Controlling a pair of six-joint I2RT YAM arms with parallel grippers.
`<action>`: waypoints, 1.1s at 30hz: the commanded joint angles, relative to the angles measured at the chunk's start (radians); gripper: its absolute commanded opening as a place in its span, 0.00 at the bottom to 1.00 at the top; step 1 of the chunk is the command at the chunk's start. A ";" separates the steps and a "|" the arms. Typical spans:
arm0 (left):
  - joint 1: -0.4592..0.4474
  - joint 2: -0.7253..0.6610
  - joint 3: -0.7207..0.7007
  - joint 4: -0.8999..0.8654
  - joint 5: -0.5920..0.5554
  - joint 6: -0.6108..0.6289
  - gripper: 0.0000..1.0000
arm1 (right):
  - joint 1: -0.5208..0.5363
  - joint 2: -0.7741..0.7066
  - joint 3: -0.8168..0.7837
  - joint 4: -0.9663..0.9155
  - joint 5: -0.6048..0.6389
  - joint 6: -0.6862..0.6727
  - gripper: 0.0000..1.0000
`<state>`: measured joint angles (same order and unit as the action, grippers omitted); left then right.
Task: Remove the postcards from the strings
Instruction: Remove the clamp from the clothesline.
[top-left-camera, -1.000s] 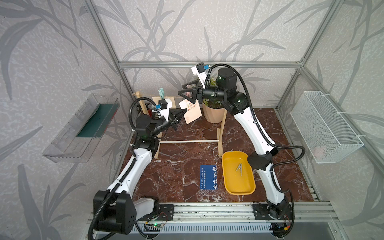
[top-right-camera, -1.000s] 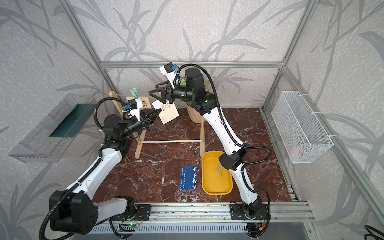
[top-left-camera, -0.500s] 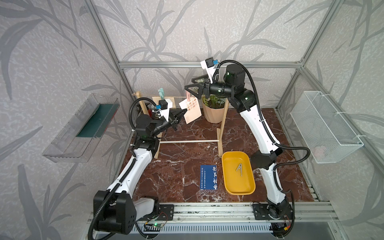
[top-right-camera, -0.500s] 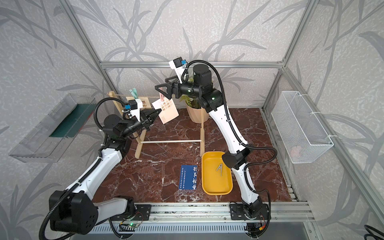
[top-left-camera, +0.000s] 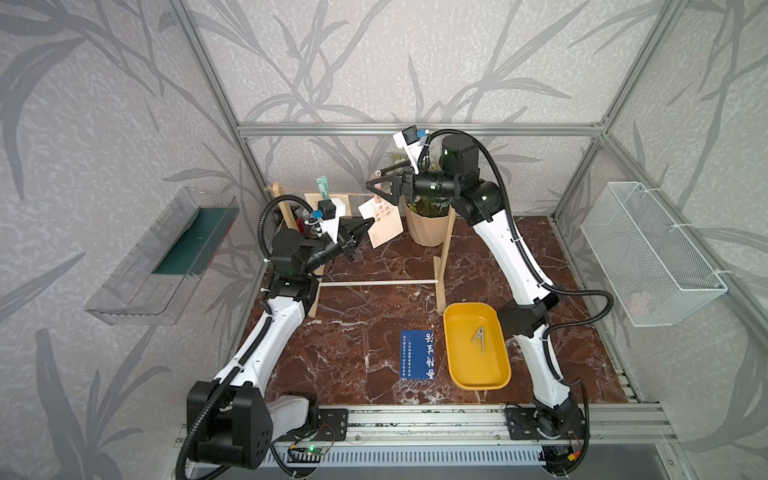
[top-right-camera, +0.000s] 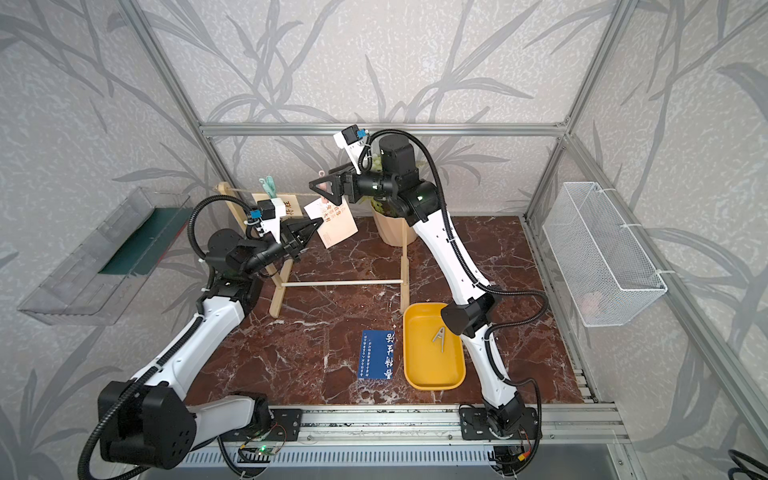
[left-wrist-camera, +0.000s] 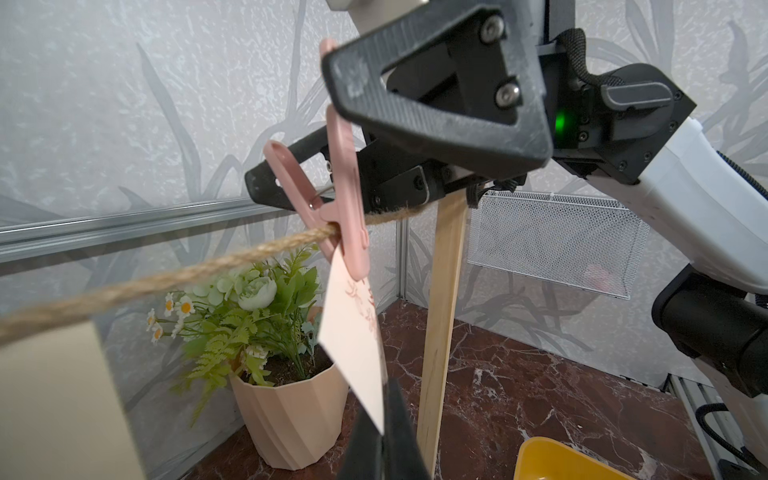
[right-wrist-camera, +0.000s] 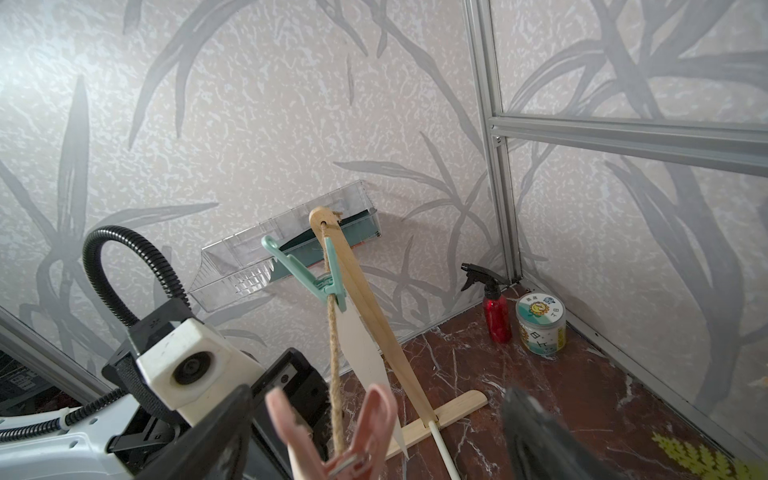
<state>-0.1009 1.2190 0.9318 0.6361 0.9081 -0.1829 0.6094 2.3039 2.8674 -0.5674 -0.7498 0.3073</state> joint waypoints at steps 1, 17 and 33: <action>0.001 -0.021 -0.006 0.015 0.019 0.016 0.00 | 0.010 0.022 0.020 -0.005 -0.039 0.015 0.87; 0.001 -0.021 -0.008 0.018 0.014 0.016 0.00 | 0.013 0.022 0.023 0.102 -0.188 0.103 0.45; 0.000 -0.018 -0.009 0.022 0.010 0.013 0.00 | 0.015 0.022 0.021 0.115 -0.203 0.098 0.27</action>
<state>-0.0998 1.2167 0.9310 0.6403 0.9089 -0.1825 0.6102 2.3196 2.8677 -0.4747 -0.9043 0.3969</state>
